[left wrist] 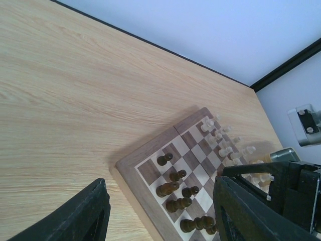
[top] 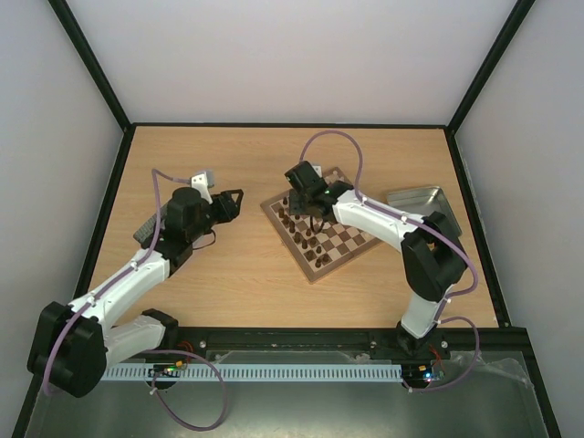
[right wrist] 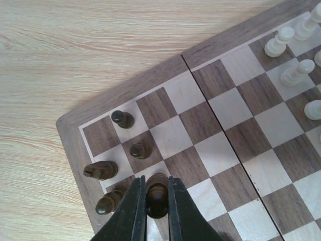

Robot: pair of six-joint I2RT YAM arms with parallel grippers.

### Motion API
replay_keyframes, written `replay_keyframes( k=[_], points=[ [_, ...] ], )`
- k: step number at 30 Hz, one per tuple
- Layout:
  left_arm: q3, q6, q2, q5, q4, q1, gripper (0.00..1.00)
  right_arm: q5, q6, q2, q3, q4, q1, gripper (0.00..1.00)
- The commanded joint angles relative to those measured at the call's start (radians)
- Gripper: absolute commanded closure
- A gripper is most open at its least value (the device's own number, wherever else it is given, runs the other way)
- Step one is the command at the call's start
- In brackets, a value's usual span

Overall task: Set up the chess pieces on the board
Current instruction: Place the chess piece on the chessboard.

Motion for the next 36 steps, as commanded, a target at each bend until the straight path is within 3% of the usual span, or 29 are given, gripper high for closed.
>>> replay_keyframes(
  k=[1,6,23,36],
  points=[
    [-0.025,-0.010,-0.022,0.004,-0.003,0.020,0.42,0.011,0.016,-0.029,-0.032,-0.063,-0.003,0.95],
    [-0.029,-0.021,-0.003,0.026,0.019,0.027,0.42,-0.051,0.006,-0.029,-0.088,-0.060,-0.003,0.95],
    [-0.034,-0.026,0.007,0.043,0.030,0.035,0.42,-0.111,-0.062,0.081,-0.023,-0.097,-0.004,0.91],
    [-0.040,-0.026,0.004,0.054,0.030,0.041,0.42,-0.109,-0.064,0.082,-0.007,-0.111,-0.002,0.80]
  ],
)
